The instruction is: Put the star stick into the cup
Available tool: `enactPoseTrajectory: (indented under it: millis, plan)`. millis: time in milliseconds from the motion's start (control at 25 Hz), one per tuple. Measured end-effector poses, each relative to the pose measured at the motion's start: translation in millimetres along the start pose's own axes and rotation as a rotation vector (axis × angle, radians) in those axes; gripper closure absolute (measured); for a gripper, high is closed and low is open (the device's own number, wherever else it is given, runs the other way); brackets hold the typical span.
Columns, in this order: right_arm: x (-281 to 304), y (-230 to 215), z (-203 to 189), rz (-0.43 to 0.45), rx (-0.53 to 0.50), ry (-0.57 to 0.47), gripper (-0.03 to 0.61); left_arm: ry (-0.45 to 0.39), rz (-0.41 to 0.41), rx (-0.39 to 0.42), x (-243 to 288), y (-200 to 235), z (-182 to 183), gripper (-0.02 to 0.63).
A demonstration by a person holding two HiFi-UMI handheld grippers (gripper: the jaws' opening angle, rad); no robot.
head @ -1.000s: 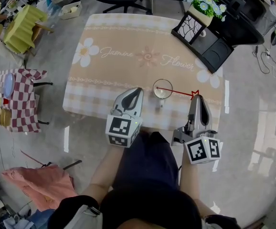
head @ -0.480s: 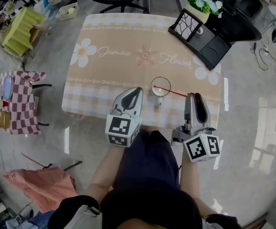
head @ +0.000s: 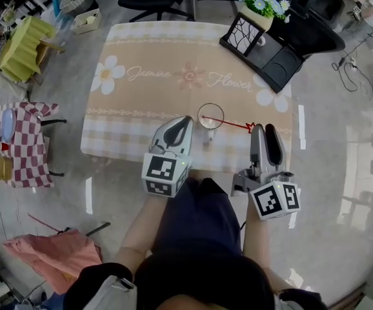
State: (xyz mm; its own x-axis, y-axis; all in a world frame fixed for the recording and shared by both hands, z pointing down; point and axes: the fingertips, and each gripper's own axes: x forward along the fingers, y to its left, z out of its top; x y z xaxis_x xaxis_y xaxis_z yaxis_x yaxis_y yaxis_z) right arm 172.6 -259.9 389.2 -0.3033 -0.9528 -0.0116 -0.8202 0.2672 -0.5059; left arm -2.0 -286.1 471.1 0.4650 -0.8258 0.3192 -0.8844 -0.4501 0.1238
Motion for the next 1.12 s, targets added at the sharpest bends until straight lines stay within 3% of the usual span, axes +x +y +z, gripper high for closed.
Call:
enactPoseTrajectory:
  millis: [440,880,1120]
  plan:
    - [-16,-7,33,-0.045,-0.024,-0.084,0.416,-0.063,-0.07,-0.003,8,-19,29,0.601]
    - [-35,-21,64,-0.169,-0.15,-0.185,0.416,-0.147,-0.149,0.001,7,-36,63,0.601]
    - [-42,-31,60,-0.225,-0.181,-0.185,0.457,-0.181,-0.189,0.013,9,-46,74,0.601]
